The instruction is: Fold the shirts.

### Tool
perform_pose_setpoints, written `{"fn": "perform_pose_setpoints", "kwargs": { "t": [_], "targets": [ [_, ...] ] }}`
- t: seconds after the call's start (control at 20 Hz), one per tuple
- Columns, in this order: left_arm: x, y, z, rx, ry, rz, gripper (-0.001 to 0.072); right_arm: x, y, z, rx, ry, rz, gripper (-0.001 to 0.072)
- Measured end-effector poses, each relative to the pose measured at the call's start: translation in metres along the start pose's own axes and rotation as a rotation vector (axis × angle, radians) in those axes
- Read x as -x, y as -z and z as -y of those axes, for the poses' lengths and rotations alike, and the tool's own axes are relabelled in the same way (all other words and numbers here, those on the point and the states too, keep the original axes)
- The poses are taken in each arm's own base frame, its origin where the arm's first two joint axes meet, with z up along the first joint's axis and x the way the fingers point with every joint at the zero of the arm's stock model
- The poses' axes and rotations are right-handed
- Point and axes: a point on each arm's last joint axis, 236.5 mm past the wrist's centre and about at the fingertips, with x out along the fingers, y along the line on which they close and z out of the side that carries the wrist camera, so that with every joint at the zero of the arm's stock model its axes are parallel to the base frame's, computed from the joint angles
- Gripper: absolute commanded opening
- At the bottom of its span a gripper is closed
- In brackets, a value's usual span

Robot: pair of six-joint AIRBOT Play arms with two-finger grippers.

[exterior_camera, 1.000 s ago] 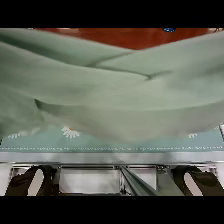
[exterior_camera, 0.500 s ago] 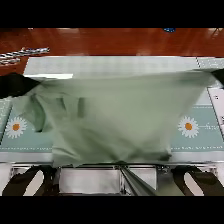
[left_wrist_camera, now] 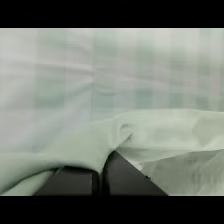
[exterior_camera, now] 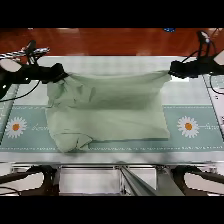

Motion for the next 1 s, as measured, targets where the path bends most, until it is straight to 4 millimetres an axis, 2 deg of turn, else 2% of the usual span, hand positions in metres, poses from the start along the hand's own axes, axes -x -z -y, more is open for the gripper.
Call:
{"fn": "perform_pose_setpoints", "kwargs": {
  "t": [0.05,0.1,0.2,0.25,0.35,0.45,0.5,0.6,0.7,0.75,0.9,1.0],
  "targets": [
    [-0.01,-0.006,0.0,0.009,0.01,-0.006,0.0389,-0.014,-0.005,0.002,-0.027,-0.009,-0.009,0.0298],
    [-0.017,-0.013,0.001,0.013,0.02,-0.014,0.0507,-0.026,-0.014,0.002,-0.053,-0.02,-0.006,0.0399],
    [-0.021,-0.023,0.003,0.014,0.04,-0.038,0.0507,-0.034,-0.032,-0.001,-0.076,-0.043,0.013,0.0396],
    [-0.016,-0.028,0.003,0.022,0.047,-0.049,0.0507,-0.031,-0.043,-0.002,-0.079,-0.053,0.028,0.0396],
    [0.003,-0.036,-0.012,0.038,0.032,-0.091,0.0506,-0.012,-0.063,0.005,-0.077,-0.054,0.049,0.0395],
    [0.03,-0.031,-0.034,0.061,0.011,-0.154,0.0506,0.016,-0.068,0.023,-0.065,-0.021,0.041,0.0395],
    [0.045,-0.023,-0.05,0.073,-0.015,-0.194,0.0506,0.03,-0.066,0.036,-0.062,0.01,0.03,0.0395],
    [0.072,0.003,-0.083,0.121,-0.072,-0.256,0.0506,0.054,-0.044,0.066,-0.073,0.088,-0.021,0.0395],
    [0.092,0.044,-0.114,0.195,-0.12,-0.308,0.0506,0.068,-0.009,0.091,-0.118,0.141,-0.072,0.0395],
    [0.1,0.067,-0.129,0.23,-0.142,-0.333,0.0506,0.069,0.016,0.101,-0.149,0.158,-0.103,0.0395],
    [0.124,0.139,-0.173,0.373,-0.197,-0.384,0.0506,0.064,0.092,0.109,-0.208,0.168,-0.198,0.0395],
    [0.131,0.17,-0.178,0.477,-0.154,-0.369,0.0506,0.059,0.135,0.106,-0.234,0.148,-0.229,0.0395]
  ]
}}
